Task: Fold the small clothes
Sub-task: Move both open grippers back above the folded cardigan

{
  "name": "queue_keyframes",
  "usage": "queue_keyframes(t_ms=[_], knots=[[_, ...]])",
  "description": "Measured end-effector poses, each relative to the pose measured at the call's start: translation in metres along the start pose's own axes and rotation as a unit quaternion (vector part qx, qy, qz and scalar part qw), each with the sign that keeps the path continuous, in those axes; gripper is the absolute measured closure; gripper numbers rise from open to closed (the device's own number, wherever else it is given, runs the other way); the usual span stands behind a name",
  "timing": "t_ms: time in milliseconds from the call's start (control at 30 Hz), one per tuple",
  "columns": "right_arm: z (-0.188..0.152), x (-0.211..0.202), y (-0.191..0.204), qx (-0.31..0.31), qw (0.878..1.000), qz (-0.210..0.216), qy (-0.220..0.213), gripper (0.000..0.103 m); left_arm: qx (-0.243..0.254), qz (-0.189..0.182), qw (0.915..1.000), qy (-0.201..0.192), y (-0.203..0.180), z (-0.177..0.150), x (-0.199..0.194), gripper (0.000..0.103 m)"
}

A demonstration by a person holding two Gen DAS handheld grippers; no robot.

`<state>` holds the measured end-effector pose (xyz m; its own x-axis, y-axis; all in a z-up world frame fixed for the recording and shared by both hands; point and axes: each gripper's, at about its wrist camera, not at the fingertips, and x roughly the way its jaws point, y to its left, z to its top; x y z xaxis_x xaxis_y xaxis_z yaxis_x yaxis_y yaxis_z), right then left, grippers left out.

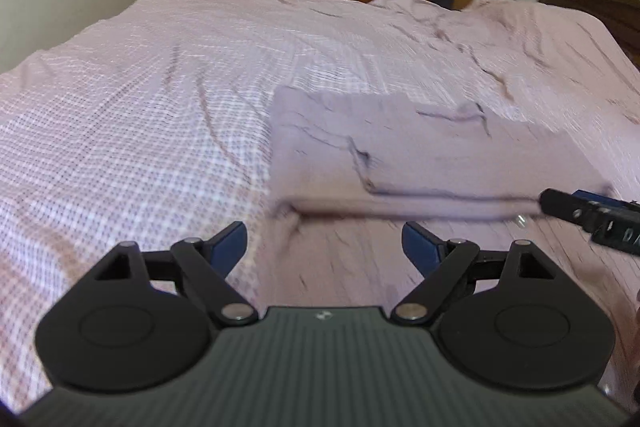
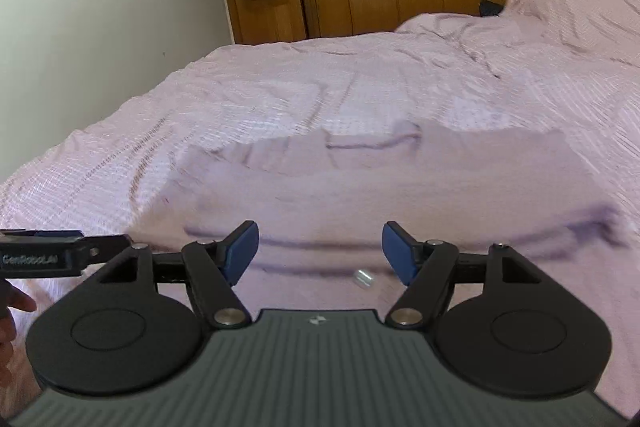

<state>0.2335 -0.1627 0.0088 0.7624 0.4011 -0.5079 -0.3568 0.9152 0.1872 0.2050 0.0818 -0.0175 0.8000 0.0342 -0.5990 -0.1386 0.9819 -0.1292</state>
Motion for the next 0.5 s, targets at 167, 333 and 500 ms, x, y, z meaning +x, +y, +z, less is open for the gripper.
queue_keyframes(t_ms=[167, 333, 500], knots=[[-0.017, -0.046, -0.041, 0.021, 1.0, 0.001, 0.005, 0.028, 0.034, -0.005, 0.9994, -0.005, -0.006, -0.015, -0.022, 0.017], [-0.035, -0.088, -0.073, 0.015, 1.0, -0.013, -0.008, 0.028, 0.05, -0.007, 0.9987, 0.0, -0.008, -0.04, -0.046, 0.017], [-0.054, -0.123, -0.104, 0.052, 0.998, -0.009, -0.016, 0.028, 0.033, -0.003, 0.9994, 0.012, -0.002, -0.067, -0.064, 0.017]])
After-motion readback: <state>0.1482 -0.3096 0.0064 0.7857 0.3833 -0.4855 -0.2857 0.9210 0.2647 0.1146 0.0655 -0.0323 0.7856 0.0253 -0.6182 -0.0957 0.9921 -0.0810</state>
